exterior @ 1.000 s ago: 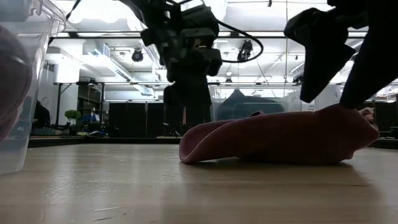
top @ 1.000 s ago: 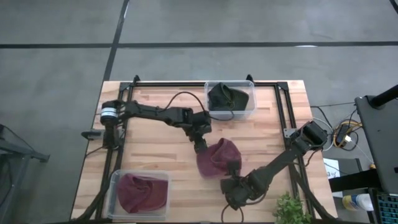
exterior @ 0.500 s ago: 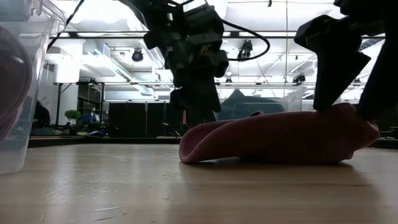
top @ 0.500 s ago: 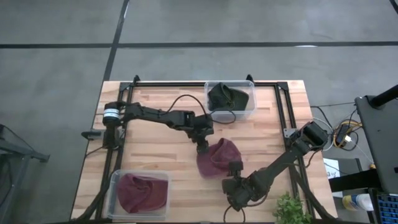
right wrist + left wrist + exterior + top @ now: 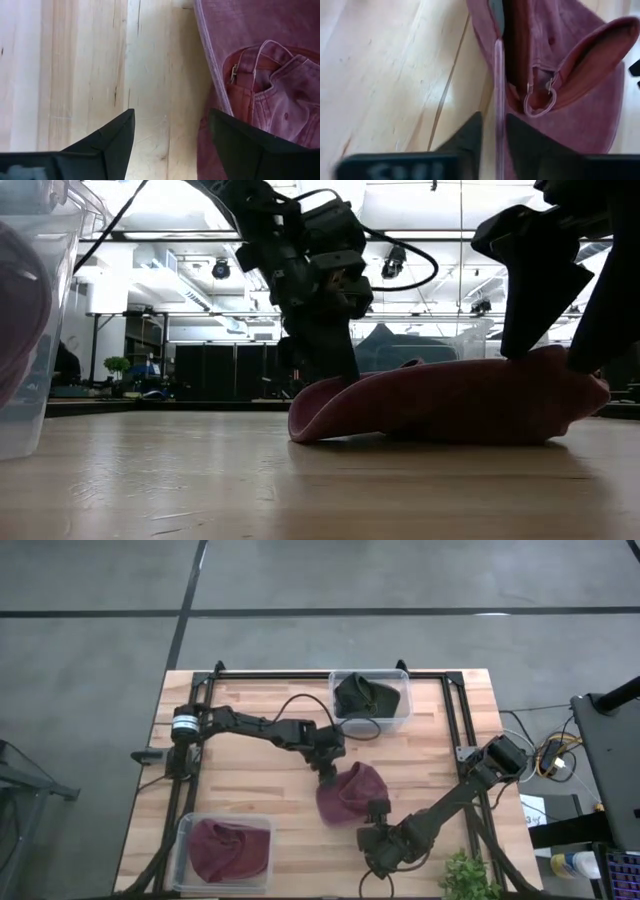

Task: Pick & Place hat
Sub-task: Put the red cap into the bottom transparent bin

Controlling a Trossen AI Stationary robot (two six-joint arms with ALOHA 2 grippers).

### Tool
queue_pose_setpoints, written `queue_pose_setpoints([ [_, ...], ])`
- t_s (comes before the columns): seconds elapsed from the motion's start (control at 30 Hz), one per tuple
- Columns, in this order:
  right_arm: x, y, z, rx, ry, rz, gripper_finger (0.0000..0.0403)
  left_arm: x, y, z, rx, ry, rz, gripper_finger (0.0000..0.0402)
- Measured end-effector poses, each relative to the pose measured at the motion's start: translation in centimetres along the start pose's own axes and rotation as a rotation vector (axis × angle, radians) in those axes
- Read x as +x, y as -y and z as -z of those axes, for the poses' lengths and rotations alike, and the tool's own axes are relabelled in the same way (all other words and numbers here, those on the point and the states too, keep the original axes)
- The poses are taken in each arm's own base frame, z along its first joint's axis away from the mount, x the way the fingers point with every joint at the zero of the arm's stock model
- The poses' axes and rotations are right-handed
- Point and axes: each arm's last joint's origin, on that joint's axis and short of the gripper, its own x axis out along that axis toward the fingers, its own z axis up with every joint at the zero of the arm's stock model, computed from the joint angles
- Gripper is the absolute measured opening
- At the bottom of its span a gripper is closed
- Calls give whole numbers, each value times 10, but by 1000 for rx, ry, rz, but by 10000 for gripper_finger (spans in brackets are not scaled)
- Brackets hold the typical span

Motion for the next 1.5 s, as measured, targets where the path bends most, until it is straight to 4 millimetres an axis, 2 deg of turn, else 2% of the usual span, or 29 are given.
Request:
queue_pose_setpoints([
  [0.1, 0, 0, 0, 2, 1, 0, 240, -1, 0, -2, -12, 18, 5, 17],
  [0.47, 0, 0, 0, 20, 0, 0, 235, -2, -1, -3, -12, 16, 21, 3],
  [0.63, 0, 0, 3, 41, -16, 8, 237, -16, 4, -6, 5, 56, 6, 2],
  [1.03, 0, 3, 7, 54, -52, 42, 237, -92, 30, -16, 107, 306, -71, 0],
  [1.23, 1, 5, 8, 75, -24, 99, 237, -141, 44, -15, 172, 467, -131, 0],
  [1.33, 5, 8, 10, 63, -9, 157, 237, -167, 50, -12, 194, 553, -157, 0],
  [1.5, 4, 15, 5, 67, 132, 341, 237, -212, 61, -4, 235, 706, -179, 0],
])
